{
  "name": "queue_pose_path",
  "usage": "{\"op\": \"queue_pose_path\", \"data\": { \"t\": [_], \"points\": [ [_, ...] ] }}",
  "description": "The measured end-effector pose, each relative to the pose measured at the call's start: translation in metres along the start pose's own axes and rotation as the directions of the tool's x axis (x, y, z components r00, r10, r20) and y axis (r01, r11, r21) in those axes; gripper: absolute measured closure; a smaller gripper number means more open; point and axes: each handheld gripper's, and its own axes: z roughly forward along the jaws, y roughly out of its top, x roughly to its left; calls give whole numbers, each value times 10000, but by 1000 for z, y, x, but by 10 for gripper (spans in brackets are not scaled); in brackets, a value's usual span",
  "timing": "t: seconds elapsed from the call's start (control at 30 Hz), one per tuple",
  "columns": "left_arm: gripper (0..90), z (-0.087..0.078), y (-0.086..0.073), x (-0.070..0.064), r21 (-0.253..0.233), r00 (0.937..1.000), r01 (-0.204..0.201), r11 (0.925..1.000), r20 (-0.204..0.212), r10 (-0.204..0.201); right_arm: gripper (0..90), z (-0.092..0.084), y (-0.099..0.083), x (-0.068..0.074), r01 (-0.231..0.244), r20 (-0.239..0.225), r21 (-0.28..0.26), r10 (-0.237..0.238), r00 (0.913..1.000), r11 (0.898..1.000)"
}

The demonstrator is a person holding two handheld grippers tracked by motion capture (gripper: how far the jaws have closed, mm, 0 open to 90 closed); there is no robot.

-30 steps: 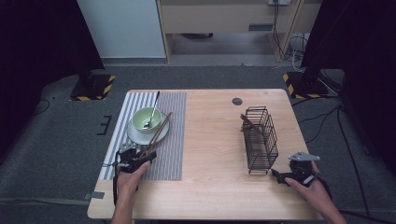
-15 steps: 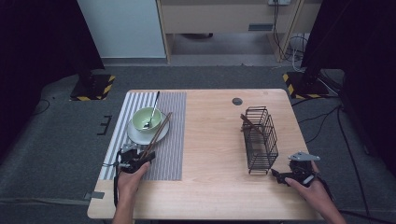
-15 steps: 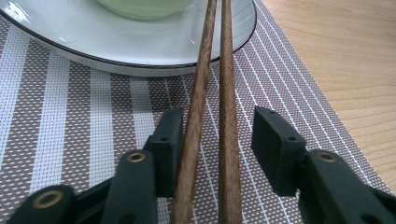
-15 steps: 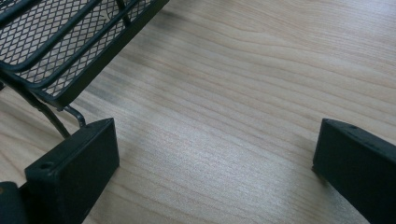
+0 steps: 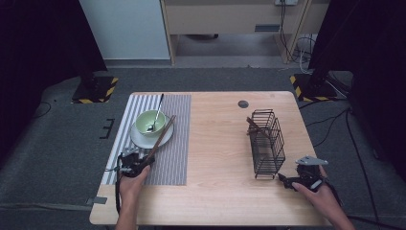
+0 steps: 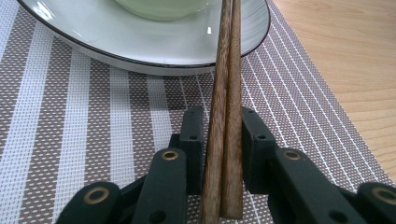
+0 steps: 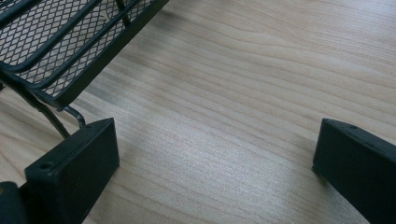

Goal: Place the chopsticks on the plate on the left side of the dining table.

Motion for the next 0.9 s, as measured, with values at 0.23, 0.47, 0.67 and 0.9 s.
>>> {"op": "queue_pose_path", "data": {
  "t": [0.23,0.47,0.67,0.9],
  "points": [
    [710,1,-1,0,27,10000,6,10000,-6,-6,4,0,0,0,-3,-1,0,3,10000,10000],
    [538,1,-1,-4,-39,9991,-394,9992,-152,394,4,0,0,0,0,0,0,0,10000,10000],
    [470,-3,-1,-8,-52,9971,-761,9971,-22,761,4,0,0,0,-2,0,1,2,10000,10000],
    [408,-7,-3,-6,197,9930,-1127,9934,-326,1133,4,0,0,0,-11,0,6,11,10000,10000]
  ]
}}
